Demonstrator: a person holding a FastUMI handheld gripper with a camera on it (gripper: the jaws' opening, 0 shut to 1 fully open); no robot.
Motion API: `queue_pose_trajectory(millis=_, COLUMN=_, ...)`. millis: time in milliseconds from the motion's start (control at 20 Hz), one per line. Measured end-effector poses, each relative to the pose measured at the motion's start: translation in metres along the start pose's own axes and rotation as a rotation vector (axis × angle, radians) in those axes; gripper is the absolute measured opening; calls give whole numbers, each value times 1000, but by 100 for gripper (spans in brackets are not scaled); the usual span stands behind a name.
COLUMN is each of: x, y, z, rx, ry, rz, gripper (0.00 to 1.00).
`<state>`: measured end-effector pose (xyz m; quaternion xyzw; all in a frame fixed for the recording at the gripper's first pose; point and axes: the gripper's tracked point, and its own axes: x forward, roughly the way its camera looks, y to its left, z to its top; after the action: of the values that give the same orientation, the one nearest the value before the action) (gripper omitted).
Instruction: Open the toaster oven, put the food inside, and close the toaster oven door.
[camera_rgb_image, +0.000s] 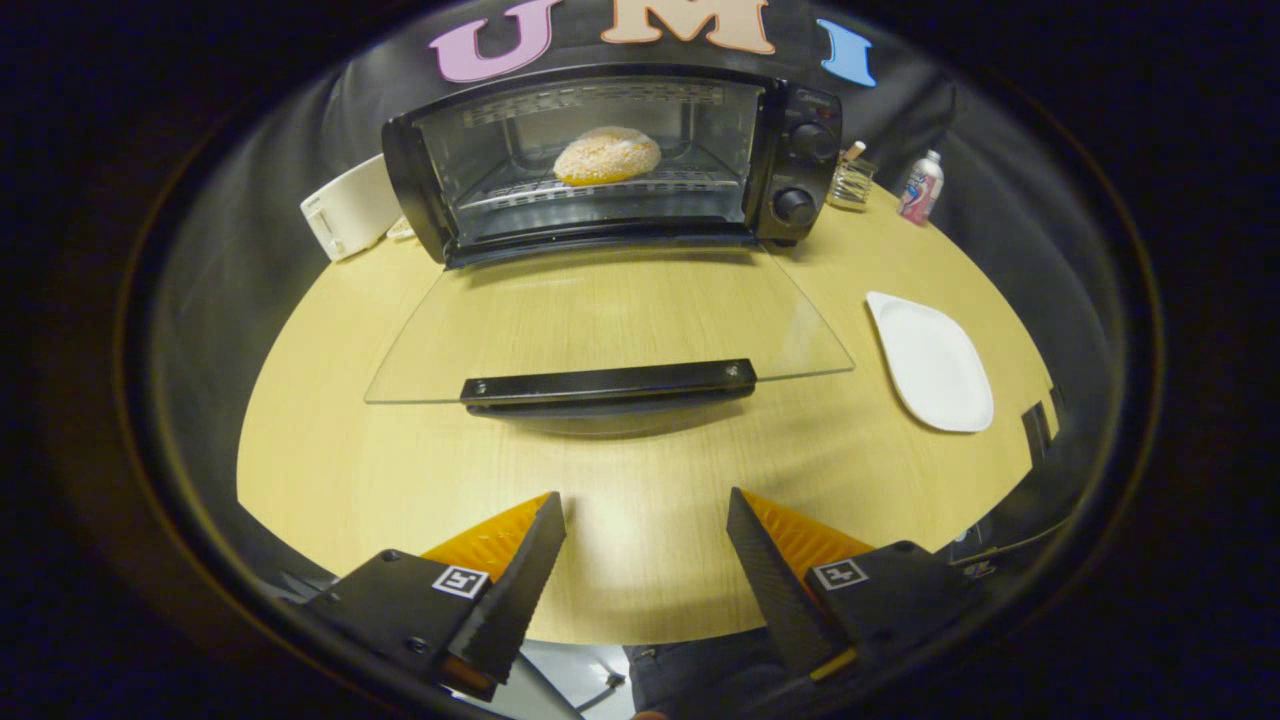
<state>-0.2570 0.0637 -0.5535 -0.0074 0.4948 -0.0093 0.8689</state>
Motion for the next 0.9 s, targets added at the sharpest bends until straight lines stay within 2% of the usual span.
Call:
queue_pose_trajectory(millis=450, x=16, y=7, z=28, rx=24, ry=-35, rz=12, gripper=100)
queue_pose_trajectory(millis=650, x=14, y=9, z=31, rx=-23, ry=-34, rz=5, gripper=100)
queue_pose_trajectory(millis=900, x=0, y=13, z=49, rx=-71, ry=-101, rz=2, gripper=100)
